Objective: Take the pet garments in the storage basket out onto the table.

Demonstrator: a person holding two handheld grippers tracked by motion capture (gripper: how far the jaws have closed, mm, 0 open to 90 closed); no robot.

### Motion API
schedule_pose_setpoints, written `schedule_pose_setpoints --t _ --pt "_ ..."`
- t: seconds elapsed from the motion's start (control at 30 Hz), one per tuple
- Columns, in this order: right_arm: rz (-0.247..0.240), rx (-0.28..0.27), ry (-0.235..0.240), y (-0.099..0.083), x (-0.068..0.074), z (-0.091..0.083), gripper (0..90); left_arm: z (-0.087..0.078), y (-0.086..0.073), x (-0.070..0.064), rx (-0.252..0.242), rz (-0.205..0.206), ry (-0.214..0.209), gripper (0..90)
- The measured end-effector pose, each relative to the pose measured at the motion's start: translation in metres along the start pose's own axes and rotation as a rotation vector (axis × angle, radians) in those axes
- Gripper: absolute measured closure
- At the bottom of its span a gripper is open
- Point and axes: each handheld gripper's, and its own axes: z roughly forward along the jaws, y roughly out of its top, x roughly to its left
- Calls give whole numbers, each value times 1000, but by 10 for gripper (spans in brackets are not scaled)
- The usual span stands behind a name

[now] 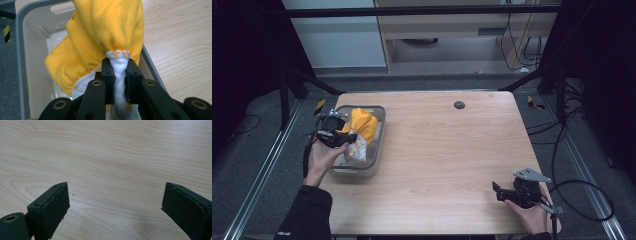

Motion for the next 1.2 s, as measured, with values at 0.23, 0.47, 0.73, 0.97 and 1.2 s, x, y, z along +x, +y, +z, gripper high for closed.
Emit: schedule_pose_setpoints --t 0.23,0.47,0.73,0.97,1.2 --pt "-2 0 -1 0 1 0 74 -7 3 -2 -12 10 -7 801" --pt "-1 0 1 0 1 0 74 -15 6 -5 -15 24 -9 801" --pt "1 0 4 0 1 0 75 -26 8 -11 -20 52 -21 801" --pt "4 -2 3 0 1 -1 75 -34 9 -16 -24 79 -43 801" --pt "-3 -4 -1 0 1 0 75 -42 11 -25 -29 102 -63 802"
